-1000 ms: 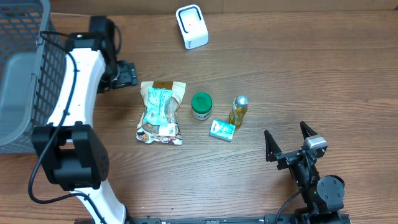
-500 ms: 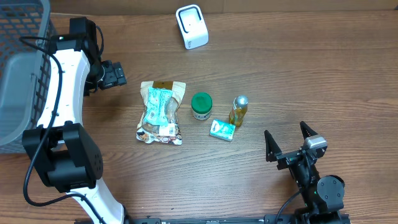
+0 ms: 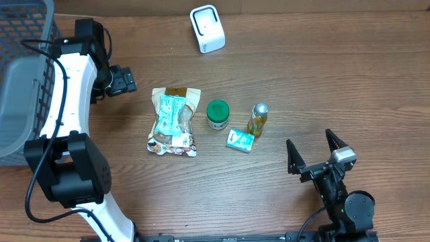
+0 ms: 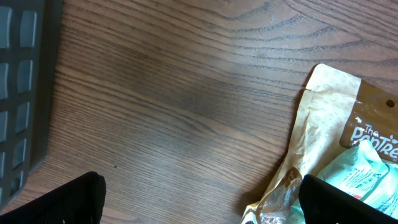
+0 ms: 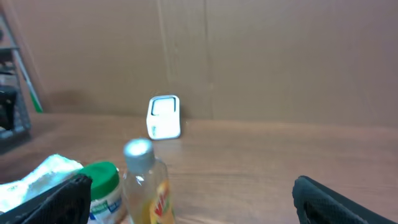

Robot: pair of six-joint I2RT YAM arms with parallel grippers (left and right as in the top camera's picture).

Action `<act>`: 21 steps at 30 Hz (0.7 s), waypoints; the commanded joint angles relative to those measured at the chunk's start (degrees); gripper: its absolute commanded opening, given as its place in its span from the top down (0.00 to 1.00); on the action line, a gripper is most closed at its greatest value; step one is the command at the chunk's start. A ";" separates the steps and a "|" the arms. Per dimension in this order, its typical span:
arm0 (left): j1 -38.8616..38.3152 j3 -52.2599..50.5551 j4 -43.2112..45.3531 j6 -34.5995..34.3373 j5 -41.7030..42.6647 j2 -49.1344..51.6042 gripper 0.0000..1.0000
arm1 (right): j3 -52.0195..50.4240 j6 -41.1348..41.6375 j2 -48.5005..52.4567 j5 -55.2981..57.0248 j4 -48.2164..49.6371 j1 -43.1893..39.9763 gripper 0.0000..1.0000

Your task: Scan the item barcode

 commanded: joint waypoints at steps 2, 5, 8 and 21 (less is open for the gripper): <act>-0.28 0.90 0.09 0.90 -0.35 -0.57 0.00 | -0.57 0.94 -0.46 -1.86 2.36 -0.15 0.00; -0.28 0.90 0.09 0.90 -0.37 -0.57 0.01 | -0.55 4.48 -0.46 -3.93 5.90 -0.15 0.00; -0.28 0.90 0.09 0.90 -0.35 -0.57 0.00 | 1.51 4.50 -0.44 -4.55 5.31 -0.15 0.00; -0.31 0.90 0.07 0.90 -0.35 -0.57 0.01 | 41.35 6.10 21.77 0.87 -25.90 -0.17 0.00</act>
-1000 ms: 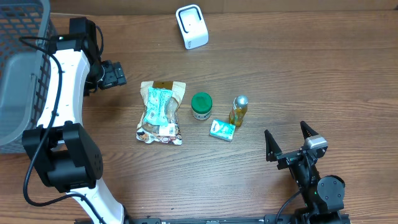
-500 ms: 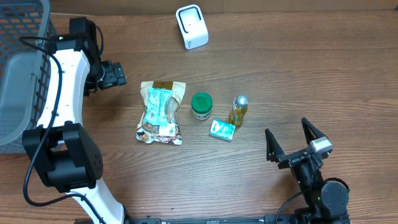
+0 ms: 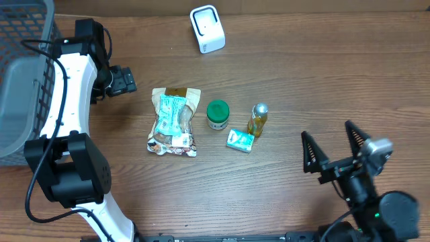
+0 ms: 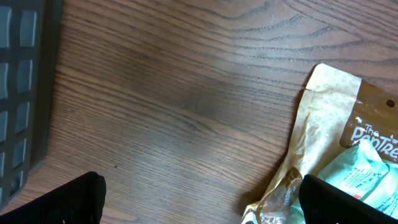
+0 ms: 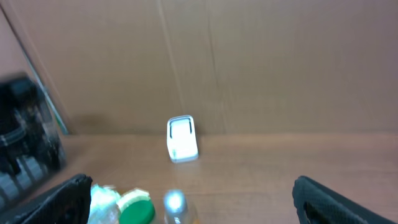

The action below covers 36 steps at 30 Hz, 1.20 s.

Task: Scan the item barcode
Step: 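Reach the right gripper over the yellow bottle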

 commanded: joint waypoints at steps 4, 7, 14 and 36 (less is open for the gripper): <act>-0.28 0.90 0.13 0.90 -0.35 -0.57 0.00 | 27.32 -0.04 22.86 1.09 -18.51 -0.17 0.00; -0.28 0.90 0.13 0.90 -0.35 -0.57 0.01 | 38.29 -0.04 33.20 0.76 -28.26 -0.17 0.00; -0.28 0.90 0.13 0.90 -0.35 -0.57 0.01 | 54.69 0.22 54.40 -4.52 -43.41 -0.11 0.00; -0.28 0.90 0.11 0.90 -0.35 -0.57 0.01 | 54.49 5.81 76.43 5.20 -46.40 10.56 0.17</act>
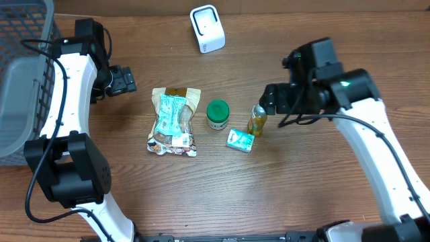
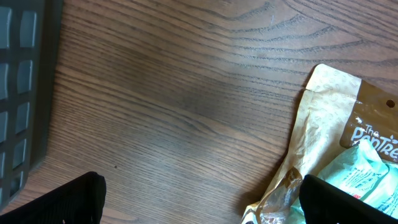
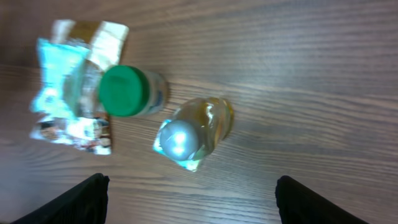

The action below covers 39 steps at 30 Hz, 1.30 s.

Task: Scan the item barcode
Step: 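Reach the right gripper over the yellow bottle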

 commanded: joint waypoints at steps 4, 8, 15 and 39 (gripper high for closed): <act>-0.31 0.87 0.04 0.87 -0.31 -0.57 0.01 | 1.07 3.67 5.11 9.49 1.60 5.62 0.14; -0.31 0.87 0.07 0.87 -0.31 -0.57 0.00 | 1.05 4.50 7.82 9.49 4.02 6.38 0.07; -0.33 0.87 0.04 0.87 -0.31 -0.57 0.00 | 1.05 4.48 13.05 9.49 5.46 6.38 0.03; -0.37 0.87 0.04 0.87 -0.33 -0.57 0.00 | 0.42 4.46 15.63 9.46 6.56 6.32 0.00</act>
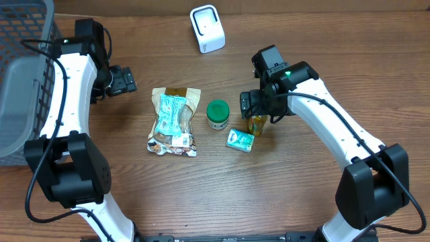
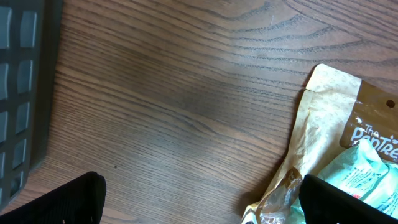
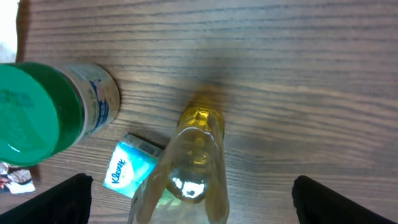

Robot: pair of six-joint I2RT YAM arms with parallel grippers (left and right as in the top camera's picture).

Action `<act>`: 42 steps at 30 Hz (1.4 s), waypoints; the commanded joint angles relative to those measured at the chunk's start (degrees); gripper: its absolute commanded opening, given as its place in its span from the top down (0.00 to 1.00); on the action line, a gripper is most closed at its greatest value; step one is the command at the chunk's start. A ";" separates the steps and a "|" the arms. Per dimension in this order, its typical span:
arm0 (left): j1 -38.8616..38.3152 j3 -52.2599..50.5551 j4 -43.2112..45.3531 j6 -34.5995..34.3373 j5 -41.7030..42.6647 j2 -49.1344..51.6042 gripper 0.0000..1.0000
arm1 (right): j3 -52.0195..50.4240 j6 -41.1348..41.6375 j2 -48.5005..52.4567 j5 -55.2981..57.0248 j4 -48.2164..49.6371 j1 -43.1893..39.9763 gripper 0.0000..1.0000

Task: Scan the item barcode
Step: 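Reach the right gripper over the yellow bottle, then close the right gripper around the yellow bottle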

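A small bottle of yellow liquid [image 1: 256, 126] stands upright right of centre on the table. My right gripper [image 1: 258, 113] hangs over it, open. In the right wrist view the bottle [image 3: 194, 163] sits between the wide-spread fingers [image 3: 67, 200], apart from both. The white barcode scanner [image 1: 207, 28] stands at the back of the table. My left gripper [image 1: 123, 79] is open at the far left, low over bare wood beside the snack bag [image 2: 339, 140].
A green-lidded jar [image 1: 217, 113] and a teal Kleenex pack [image 1: 240, 140] sit close to the left of the bottle, both also in the right wrist view. A snack bag [image 1: 173, 121] lies further left. A dark mesh basket [image 1: 20, 74] fills the left edge.
My right gripper has come down and shifted left, from above and beside the bottle to astride it. The jaws remain open. The left arm and all items are unchanged.
My right arm was folded near the table's front edge, its camera facing the scanner and back wall. It then stood higher. Later it was stretched out over the bottle, looking down. Now it is low with the bottle between its open fingers. The left arm never moved.
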 commanded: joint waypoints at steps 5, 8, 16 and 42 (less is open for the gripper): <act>-0.37 0.87 0.07 0.87 -0.33 -0.57 0.00 | 0.42 0.07 -0.13 0.59 0.90 -0.11 0.00; -0.37 0.87 0.07 0.87 -0.33 -0.57 0.00 | 0.42 0.07 -0.13 0.61 0.57 -0.11 0.08; -0.37 0.87 0.07 0.87 -0.33 -0.57 0.00 | 0.42 0.04 -0.13 1.25 -0.44 -0.11 0.20; -0.39 0.87 0.07 0.87 -0.33 -0.57 0.00 | 0.42 -0.04 -0.13 4.44 -2.97 -0.09 0.32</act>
